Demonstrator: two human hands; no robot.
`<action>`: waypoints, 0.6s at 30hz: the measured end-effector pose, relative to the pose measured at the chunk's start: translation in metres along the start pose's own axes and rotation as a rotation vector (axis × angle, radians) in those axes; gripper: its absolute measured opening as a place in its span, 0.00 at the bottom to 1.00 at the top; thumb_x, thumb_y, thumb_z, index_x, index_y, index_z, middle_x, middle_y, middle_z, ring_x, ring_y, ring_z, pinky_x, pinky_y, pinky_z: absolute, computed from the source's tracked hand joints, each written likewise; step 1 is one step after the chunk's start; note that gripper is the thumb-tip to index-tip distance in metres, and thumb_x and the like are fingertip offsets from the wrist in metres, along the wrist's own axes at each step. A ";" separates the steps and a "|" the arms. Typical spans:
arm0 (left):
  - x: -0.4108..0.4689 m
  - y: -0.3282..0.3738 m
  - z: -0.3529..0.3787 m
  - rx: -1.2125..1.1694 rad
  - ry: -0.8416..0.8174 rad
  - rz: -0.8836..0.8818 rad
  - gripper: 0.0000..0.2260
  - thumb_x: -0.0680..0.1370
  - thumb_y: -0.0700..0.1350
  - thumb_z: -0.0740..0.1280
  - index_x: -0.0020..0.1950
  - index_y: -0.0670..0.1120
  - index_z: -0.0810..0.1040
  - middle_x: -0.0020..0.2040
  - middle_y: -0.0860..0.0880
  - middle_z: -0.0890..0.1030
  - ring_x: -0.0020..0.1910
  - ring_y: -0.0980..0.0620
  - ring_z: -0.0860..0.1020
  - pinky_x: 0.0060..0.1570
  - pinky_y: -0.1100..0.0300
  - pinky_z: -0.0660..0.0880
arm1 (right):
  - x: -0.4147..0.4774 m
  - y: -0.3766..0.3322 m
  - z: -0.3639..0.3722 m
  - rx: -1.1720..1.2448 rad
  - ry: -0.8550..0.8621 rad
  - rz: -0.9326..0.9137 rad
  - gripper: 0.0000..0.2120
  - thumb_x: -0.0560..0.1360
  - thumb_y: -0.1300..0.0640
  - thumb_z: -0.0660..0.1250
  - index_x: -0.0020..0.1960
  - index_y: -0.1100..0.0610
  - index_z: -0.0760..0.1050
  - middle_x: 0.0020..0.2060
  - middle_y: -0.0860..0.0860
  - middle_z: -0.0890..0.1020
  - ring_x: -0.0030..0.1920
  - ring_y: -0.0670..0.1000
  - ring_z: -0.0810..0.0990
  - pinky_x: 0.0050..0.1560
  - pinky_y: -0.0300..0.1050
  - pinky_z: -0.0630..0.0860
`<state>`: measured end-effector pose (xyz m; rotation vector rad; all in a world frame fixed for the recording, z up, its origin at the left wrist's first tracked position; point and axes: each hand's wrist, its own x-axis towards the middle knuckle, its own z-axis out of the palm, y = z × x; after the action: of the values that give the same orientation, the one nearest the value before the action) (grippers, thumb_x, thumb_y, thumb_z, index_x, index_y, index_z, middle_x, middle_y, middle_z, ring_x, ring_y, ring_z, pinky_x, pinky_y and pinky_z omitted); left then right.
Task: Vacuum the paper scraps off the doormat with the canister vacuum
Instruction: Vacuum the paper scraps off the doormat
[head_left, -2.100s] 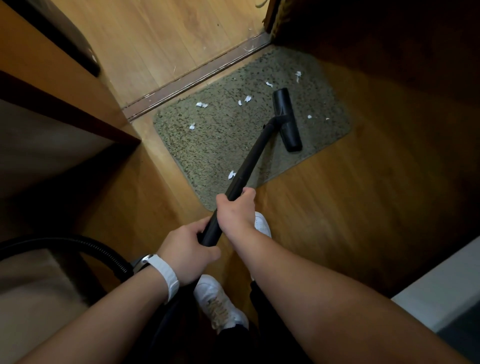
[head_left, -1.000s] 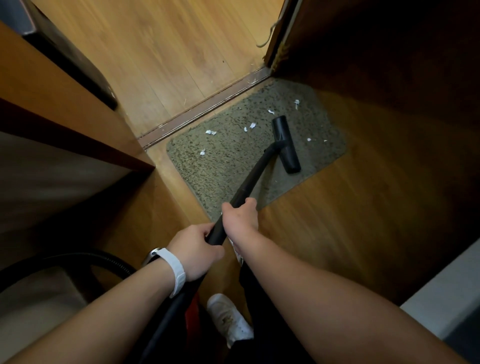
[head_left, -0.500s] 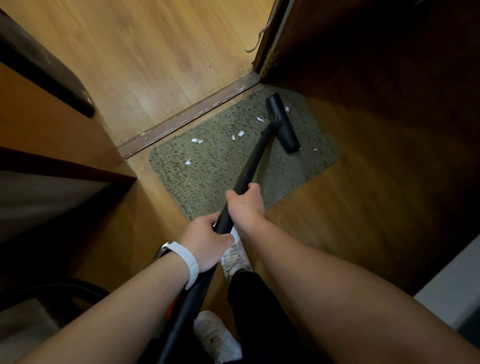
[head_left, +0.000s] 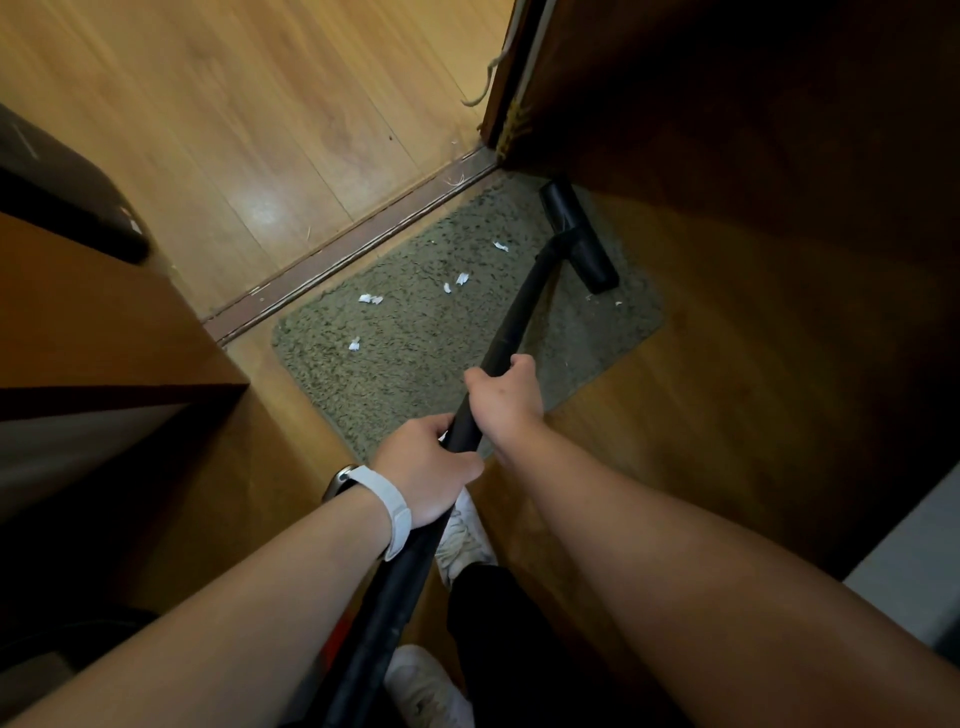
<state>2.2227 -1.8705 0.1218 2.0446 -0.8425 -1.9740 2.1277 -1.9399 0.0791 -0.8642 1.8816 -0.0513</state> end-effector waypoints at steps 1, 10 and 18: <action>0.001 0.000 0.000 0.000 0.001 0.000 0.14 0.67 0.44 0.66 0.52 0.45 0.79 0.30 0.45 0.70 0.28 0.47 0.71 0.31 0.53 0.69 | 0.001 -0.001 -0.001 -0.001 0.002 0.002 0.33 0.75 0.49 0.67 0.76 0.55 0.60 0.65 0.56 0.75 0.58 0.59 0.79 0.59 0.55 0.78; -0.012 -0.014 -0.009 0.045 -0.003 -0.001 0.16 0.68 0.44 0.65 0.54 0.41 0.76 0.30 0.43 0.70 0.28 0.47 0.69 0.31 0.53 0.68 | -0.012 0.005 0.011 0.024 -0.020 0.024 0.31 0.77 0.50 0.66 0.75 0.56 0.59 0.67 0.55 0.72 0.58 0.58 0.78 0.57 0.53 0.78; -0.043 -0.042 -0.024 0.077 0.014 -0.020 0.14 0.72 0.42 0.66 0.57 0.42 0.76 0.31 0.44 0.70 0.27 0.48 0.69 0.29 0.56 0.66 | -0.042 0.017 0.036 -0.026 -0.090 0.017 0.30 0.78 0.50 0.65 0.74 0.57 0.58 0.66 0.57 0.72 0.57 0.59 0.77 0.49 0.49 0.73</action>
<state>2.2589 -1.8203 0.1408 2.1150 -0.9123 -1.9639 2.1578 -1.8907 0.0883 -0.8538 1.8088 0.0220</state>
